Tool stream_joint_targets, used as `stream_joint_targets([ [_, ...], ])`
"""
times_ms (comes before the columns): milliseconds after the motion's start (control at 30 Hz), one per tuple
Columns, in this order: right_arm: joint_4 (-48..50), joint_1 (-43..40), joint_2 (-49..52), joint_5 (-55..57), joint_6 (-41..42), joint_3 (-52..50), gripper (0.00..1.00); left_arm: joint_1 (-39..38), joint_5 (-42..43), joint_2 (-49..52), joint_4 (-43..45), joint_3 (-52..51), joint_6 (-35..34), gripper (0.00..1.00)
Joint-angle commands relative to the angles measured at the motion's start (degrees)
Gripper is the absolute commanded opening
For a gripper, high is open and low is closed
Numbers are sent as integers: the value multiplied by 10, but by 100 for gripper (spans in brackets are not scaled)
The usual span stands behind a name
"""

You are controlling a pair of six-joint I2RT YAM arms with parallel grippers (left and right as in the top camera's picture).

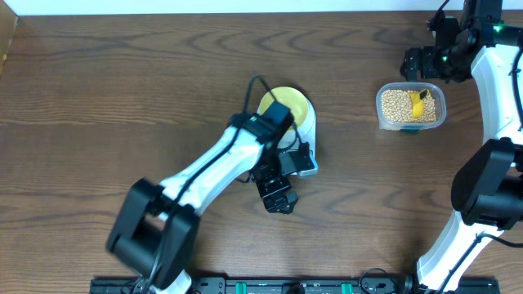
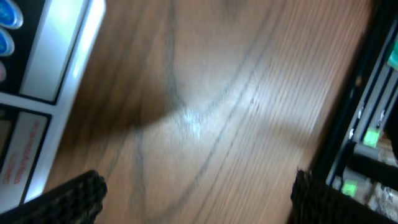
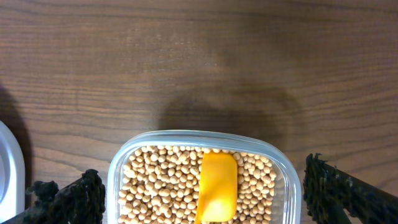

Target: Scoop item into bowl and weigh 50g on scale

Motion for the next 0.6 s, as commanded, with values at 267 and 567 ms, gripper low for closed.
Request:
stream_joint_targets([
  [267, 0, 0, 1, 0, 2, 5, 99, -49, -30, 61, 6, 56, 127, 98],
  [567, 0, 0, 1, 0, 2, 5, 99, -49, -43, 94, 55, 55, 126, 98],
])
